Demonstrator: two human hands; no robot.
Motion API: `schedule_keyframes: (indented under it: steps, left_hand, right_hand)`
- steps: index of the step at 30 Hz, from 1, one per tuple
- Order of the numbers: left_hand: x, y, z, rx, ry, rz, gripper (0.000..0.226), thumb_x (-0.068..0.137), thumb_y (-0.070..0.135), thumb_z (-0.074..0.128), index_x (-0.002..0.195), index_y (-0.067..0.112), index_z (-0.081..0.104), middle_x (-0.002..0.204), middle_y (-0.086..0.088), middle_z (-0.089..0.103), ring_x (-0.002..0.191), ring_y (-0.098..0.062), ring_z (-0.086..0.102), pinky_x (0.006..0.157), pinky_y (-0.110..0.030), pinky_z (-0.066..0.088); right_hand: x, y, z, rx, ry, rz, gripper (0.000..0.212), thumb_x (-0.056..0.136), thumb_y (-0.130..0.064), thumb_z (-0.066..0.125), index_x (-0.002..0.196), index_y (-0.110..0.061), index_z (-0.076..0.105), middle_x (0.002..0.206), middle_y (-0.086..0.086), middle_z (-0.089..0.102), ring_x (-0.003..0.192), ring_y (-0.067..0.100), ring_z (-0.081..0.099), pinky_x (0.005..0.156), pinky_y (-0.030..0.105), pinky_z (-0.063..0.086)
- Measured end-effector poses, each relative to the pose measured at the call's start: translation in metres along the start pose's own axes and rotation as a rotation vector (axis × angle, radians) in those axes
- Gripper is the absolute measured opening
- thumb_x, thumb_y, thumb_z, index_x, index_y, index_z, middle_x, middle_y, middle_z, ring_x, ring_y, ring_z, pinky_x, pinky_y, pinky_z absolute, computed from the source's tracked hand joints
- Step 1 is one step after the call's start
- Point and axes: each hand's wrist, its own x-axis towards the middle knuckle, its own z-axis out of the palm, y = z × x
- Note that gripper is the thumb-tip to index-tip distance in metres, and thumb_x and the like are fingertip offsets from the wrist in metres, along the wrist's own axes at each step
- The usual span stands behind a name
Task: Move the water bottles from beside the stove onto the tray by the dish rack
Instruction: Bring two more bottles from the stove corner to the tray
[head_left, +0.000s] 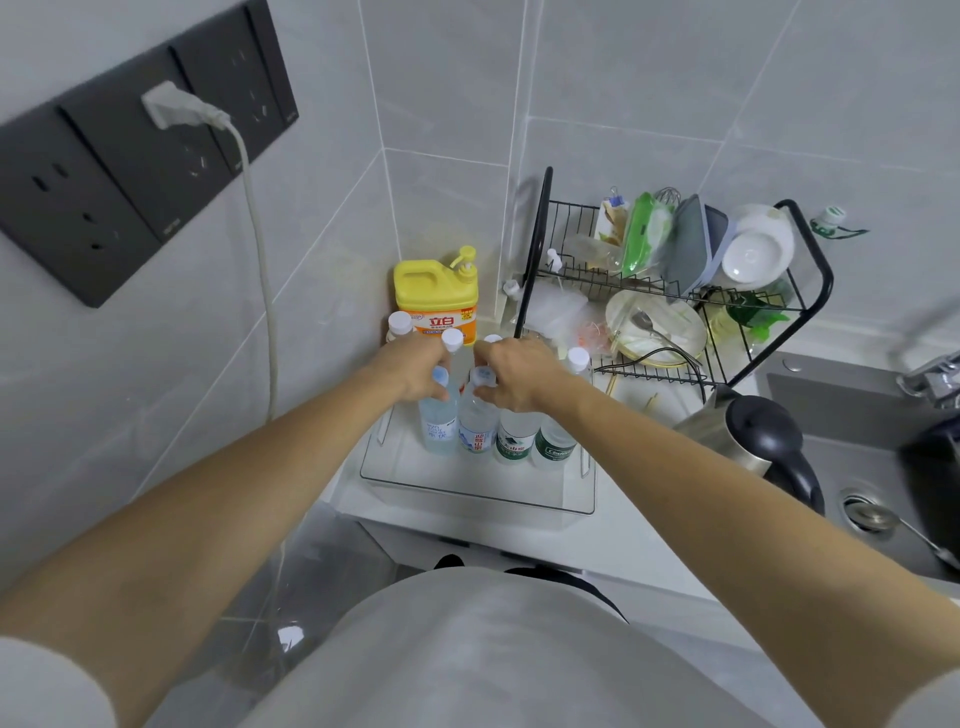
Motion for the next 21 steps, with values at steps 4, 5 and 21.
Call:
schedule_keyframes:
  steps: [4, 5, 21]
  left_hand:
    - [-0.002, -0.0001, -0.0011, -0.002, 0.002, -0.008, 0.028, 0.076, 0.036, 0.085, 0.089, 0.024, 0.064, 0.093, -0.003, 0.065, 0.091, -0.025, 0.063, 0.076, -0.039, 0.055]
    - [-0.0021, 0.0002, -0.0015, -0.004, 0.003, -0.01, 0.028, 0.076, 0.036, 0.085, 0.09, 0.023, 0.065, 0.093, -0.003, 0.066, 0.09, -0.025, 0.063, 0.075, -0.038, 0.055]
    - [-0.0058, 0.0008, -0.0009, -0.023, 0.008, -0.034, 0.026, 0.076, 0.019, 0.085, 0.094, 0.016, 0.067, 0.095, -0.007, 0.067, 0.087, -0.028, 0.062, 0.065, -0.03, 0.042]
  right_hand:
    - [0.0013, -0.0001, 0.0004, -0.018, -0.009, -0.004, 0.039, 0.092, -0.041, 0.065, 0.118, -0.014, 0.054, 0.108, 0.011, 0.068, 0.102, 0.035, 0.065, 0.078, 0.035, 0.028]
    - [0.0017, -0.0002, 0.0022, -0.027, -0.016, -0.002, 0.04, 0.092, -0.042, 0.064, 0.118, -0.013, 0.054, 0.108, 0.011, 0.068, 0.101, 0.036, 0.065, 0.077, 0.036, 0.028]
    - [0.0006, 0.0022, 0.007, -0.021, -0.013, 0.029, 0.039, 0.091, -0.046, 0.066, 0.115, -0.016, 0.057, 0.104, 0.008, 0.068, 0.098, 0.033, 0.064, 0.086, 0.04, 0.038]
